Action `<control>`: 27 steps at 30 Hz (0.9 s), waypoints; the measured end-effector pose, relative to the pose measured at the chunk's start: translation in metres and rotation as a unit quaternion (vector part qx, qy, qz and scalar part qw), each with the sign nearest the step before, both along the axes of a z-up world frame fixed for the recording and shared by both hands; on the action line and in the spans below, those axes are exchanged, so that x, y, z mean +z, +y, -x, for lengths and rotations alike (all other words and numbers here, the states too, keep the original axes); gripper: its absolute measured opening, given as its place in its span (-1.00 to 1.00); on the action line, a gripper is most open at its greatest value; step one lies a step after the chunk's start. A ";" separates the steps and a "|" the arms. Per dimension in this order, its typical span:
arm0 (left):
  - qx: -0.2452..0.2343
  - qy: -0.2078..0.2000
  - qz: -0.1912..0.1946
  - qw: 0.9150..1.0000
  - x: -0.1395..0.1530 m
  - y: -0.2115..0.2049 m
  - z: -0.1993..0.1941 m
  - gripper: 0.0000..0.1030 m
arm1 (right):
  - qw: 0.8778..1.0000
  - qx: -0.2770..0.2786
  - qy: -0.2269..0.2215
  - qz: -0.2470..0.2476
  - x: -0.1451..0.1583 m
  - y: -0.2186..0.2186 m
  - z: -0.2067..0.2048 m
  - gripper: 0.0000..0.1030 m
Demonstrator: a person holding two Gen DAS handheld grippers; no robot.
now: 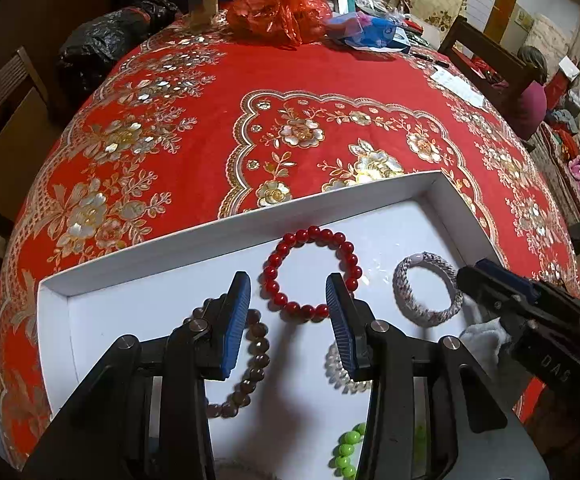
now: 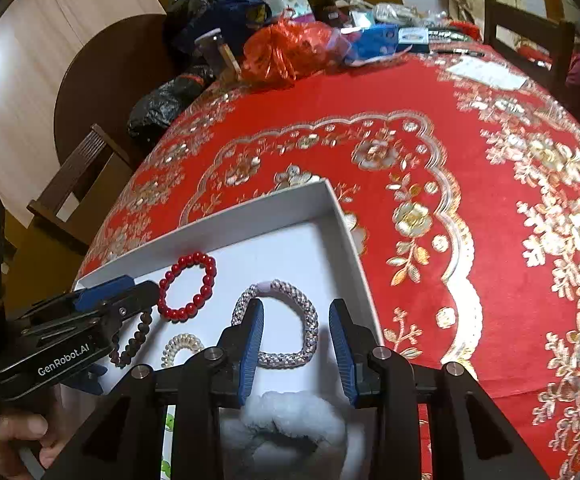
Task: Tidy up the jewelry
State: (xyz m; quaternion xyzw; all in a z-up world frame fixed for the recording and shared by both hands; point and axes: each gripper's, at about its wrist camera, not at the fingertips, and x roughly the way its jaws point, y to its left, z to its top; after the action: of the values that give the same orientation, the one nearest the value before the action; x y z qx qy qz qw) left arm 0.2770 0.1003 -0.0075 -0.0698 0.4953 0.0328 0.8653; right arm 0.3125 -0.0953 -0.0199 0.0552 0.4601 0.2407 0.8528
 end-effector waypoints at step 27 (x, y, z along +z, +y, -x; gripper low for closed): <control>-0.006 -0.074 0.000 0.997 0.042 -0.016 0.210 0.08 | 0.998 0.042 -0.037 0.012 0.068 -0.023 0.181 0.51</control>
State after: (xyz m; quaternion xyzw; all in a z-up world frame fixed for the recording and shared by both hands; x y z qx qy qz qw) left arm 0.0672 0.0843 0.0350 -0.0688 0.4305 0.0220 0.8997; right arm 0.1318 -0.1186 0.0478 0.0171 0.4334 0.2723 0.8589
